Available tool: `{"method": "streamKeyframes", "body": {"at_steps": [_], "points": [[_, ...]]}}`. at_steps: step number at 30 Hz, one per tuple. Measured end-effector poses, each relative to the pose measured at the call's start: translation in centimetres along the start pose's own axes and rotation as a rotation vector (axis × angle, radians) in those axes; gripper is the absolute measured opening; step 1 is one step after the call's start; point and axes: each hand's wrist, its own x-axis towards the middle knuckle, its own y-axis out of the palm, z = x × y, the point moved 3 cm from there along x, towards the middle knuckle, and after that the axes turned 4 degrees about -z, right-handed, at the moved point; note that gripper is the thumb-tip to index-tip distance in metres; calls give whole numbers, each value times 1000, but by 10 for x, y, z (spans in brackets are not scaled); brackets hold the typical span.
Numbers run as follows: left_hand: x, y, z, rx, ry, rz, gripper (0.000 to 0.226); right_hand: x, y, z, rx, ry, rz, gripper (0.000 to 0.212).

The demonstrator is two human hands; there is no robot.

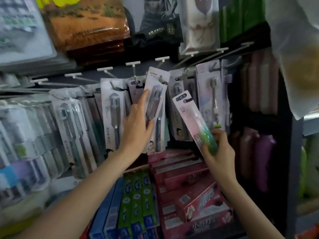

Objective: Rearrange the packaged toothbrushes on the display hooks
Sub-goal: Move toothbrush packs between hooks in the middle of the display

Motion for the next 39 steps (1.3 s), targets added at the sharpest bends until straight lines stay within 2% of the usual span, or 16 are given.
{"method": "streamKeyframes", "body": {"at_steps": [6, 12, 17, 23, 28, 31, 36, 39], "points": [[-1, 6, 9, 57, 20, -28, 77, 9, 14, 11, -172, -89, 53, 31], [-2, 4, 9, 94, 46, -39, 81, 27, 13, 32, -186, -165, 7, 31], [-3, 3, 7, 49, 44, -20, 81, 48, 22, 43, -83, -124, -24, 31], [-2, 4, 14, 115, 75, -27, 82, 51, 15, 42, -50, -66, -42, 33], [-5, 6, 14, 153, 107, -36, 79, 40, 20, 40, -23, -28, 85, 37], [-17, 7, 13, 87, 85, 10, 73, 24, 24, 31, 5, 44, 181, 42], [-44, 5, 17, 9, 44, 48, 68, 9, 25, 27, 54, 83, 221, 41], [-46, 8, 15, 23, 60, 50, 69, 7, 24, 30, 83, 104, 171, 43]]}}
